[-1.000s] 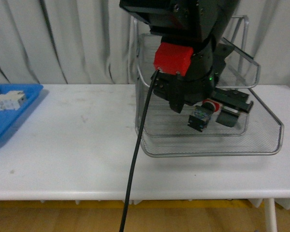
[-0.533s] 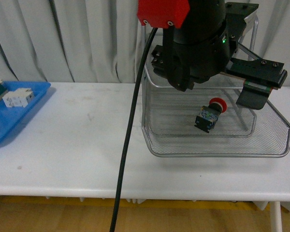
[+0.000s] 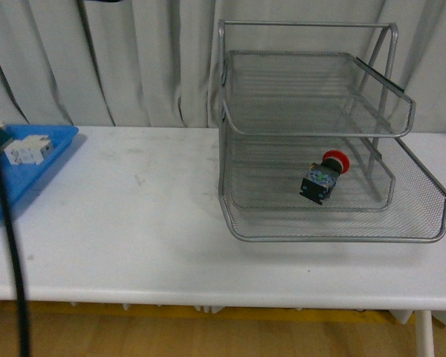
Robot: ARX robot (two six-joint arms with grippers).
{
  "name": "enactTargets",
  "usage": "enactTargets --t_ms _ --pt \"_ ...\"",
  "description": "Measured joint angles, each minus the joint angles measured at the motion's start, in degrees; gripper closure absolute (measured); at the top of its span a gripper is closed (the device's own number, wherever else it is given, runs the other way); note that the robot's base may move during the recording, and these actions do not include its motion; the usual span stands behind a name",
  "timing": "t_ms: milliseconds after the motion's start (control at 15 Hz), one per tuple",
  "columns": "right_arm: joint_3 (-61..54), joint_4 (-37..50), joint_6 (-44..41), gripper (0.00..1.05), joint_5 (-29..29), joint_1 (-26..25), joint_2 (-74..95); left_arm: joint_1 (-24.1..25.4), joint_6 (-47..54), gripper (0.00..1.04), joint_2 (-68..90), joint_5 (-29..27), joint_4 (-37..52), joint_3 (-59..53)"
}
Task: Place button on rack with both arms
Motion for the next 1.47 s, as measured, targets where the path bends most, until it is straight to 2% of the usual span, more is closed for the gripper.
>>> enactTargets --t_ms 67,133,200,400,467,667,1267,1333,1400,1467 --pt "0.00 -0.09 0.00 0.06 0.02 0.00 0.00 3.93 -2.62 0.33 -5.95 -6.91 11.19 -10.38" --pt "0.00 -0.04 0.00 0.06 0.02 0.00 0.00 8.68 -4.15 0.46 -11.65 -8.00 19.63 -18.36" --pt "0.00 -0.02 0.00 0.06 0.00 0.00 0.00 11.76 -4.98 0.59 -16.35 -7.56 24.59 -24.46" --pt "0.00 -0.02 0.00 0.06 0.02 0.00 0.00 15.23 -5.49 0.97 -23.17 -0.66 27.82 -39.34" --pt "0.00 -0.02 0.00 0.06 0.02 0.00 0.00 17.16 -5.60 1.03 -26.08 0.50 28.59 -42.75" --pt "0.00 -0.02 0.00 0.06 0.00 0.00 0.00 20.90 -5.70 1.03 -33.75 4.33 29.05 -49.86" --pt "0.00 -0.02 0.00 0.06 0.00 0.00 0.00 24.94 -5.73 1.03 -44.44 8.37 25.16 -56.94" --pt "0.00 -0.02 0.00 0.06 0.00 0.00 0.00 27.74 -5.68 1.03 -46.84 12.26 23.71 -58.03" --pt "0.00 -0.04 0.00 0.06 0.02 0.00 0.00 30.12 -5.75 1.03 -49.05 12.55 22.40 -58.90" --pt "0.00 -0.04 0.00 0.06 -0.02 0.00 0.00 30.16 -5.77 1.03 -51.45 13.09 21.07 -59.65"
